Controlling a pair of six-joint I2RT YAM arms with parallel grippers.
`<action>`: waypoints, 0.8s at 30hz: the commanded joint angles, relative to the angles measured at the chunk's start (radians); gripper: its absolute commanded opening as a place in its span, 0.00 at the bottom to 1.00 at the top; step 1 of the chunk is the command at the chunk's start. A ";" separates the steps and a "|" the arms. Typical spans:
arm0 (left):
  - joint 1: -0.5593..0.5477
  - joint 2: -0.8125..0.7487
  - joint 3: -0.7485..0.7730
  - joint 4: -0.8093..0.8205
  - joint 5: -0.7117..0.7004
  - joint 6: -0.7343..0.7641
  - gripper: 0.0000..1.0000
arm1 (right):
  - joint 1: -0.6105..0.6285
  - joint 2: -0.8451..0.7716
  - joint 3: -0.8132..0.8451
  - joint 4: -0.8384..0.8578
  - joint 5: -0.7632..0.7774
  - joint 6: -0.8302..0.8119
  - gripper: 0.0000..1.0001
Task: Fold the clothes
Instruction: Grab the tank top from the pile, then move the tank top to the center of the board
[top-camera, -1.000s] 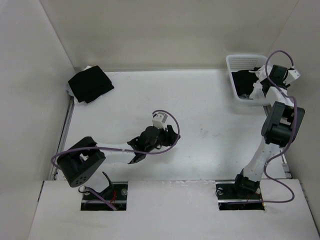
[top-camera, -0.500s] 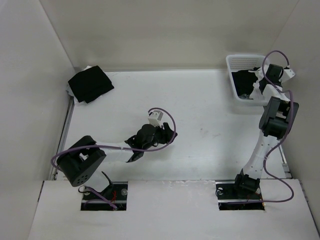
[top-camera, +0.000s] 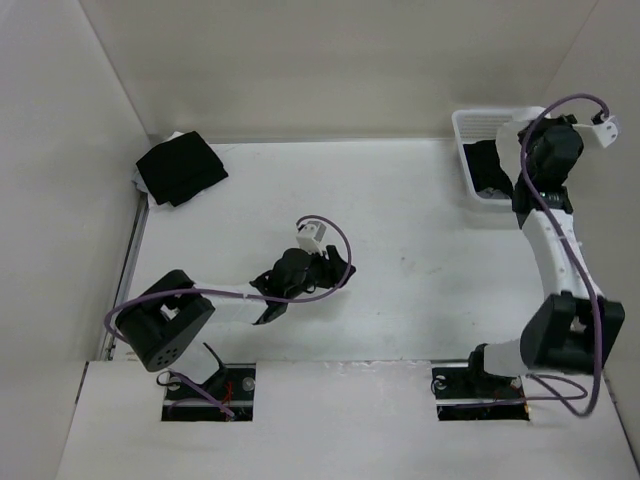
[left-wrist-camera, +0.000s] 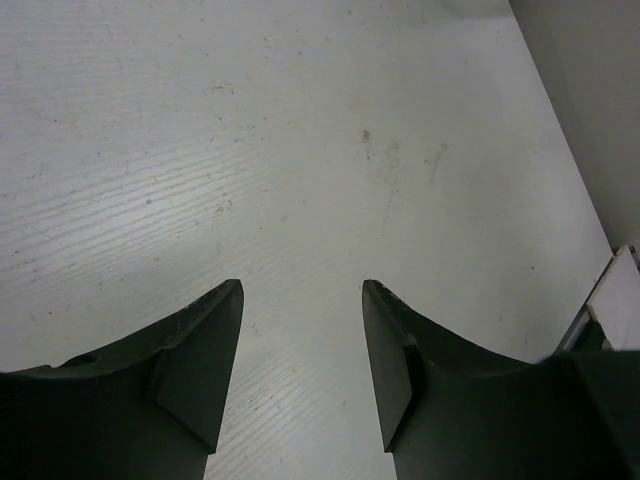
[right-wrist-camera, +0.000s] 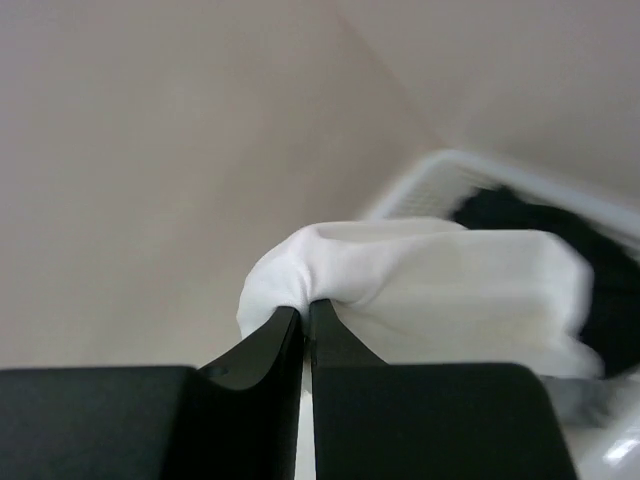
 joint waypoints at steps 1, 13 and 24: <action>0.039 -0.079 -0.030 0.055 -0.005 -0.024 0.49 | 0.169 -0.203 -0.040 0.094 -0.102 0.017 0.05; 0.304 -0.484 -0.133 -0.225 -0.094 -0.126 0.52 | 0.718 -0.387 -0.363 0.050 -0.262 0.154 0.36; 0.398 -0.550 -0.185 -0.457 -0.120 -0.077 0.51 | 0.886 -0.113 -0.557 -0.028 -0.205 0.181 0.21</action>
